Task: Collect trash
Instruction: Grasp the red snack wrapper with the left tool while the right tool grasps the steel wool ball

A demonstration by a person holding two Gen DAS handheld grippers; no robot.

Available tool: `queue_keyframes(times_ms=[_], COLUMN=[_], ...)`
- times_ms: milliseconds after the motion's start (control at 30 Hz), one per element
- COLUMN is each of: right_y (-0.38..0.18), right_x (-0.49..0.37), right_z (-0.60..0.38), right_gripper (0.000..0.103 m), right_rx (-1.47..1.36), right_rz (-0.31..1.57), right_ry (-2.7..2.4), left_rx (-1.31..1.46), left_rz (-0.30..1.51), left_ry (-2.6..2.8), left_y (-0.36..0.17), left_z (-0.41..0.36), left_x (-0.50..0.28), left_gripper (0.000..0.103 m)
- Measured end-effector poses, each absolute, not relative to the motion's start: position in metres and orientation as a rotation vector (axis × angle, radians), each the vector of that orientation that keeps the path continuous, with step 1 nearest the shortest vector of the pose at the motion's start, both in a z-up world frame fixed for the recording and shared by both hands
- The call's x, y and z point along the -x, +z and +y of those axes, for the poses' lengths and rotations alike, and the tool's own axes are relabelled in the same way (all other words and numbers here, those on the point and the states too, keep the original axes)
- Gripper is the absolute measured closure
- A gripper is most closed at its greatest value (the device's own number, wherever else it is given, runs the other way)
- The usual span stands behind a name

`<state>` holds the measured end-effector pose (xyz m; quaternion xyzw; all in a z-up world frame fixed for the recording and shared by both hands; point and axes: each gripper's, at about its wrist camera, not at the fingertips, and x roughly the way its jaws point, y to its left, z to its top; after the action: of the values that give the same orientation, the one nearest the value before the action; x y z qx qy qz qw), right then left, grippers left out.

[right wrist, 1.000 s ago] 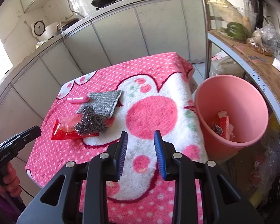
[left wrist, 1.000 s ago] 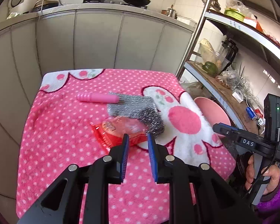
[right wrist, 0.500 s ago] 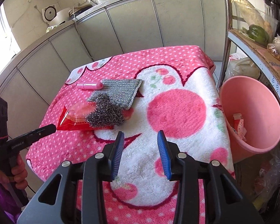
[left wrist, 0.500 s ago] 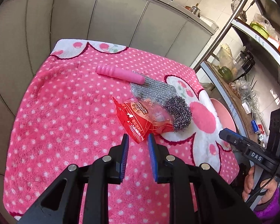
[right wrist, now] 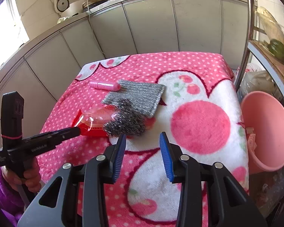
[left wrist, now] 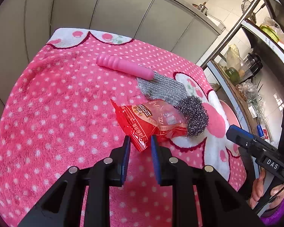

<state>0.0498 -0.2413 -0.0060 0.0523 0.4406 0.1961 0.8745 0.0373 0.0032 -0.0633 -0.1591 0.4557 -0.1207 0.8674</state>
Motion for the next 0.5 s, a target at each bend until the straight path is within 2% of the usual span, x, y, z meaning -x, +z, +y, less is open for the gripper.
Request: queue_keyframes(times_ms=[200,500], right_y=[-0.005,-0.011], right_x=[-0.060,-0.070], right_z=[-0.223,-0.201], right_gripper=[0.065,0.065], right_rx=[-0.099,-0.105], right_rz=[0.927,0.950], right_ry=[0.449,0.472], left_rx=[0.333,0.292], left_rz=[0.926,0.881], left_ry=[-0.269,-0.279], left_y=[-0.065,-0.053], left_z=[0.009,0.010], left_x=[-0.031,-0.018], left_gripper=[0.098,0.100])
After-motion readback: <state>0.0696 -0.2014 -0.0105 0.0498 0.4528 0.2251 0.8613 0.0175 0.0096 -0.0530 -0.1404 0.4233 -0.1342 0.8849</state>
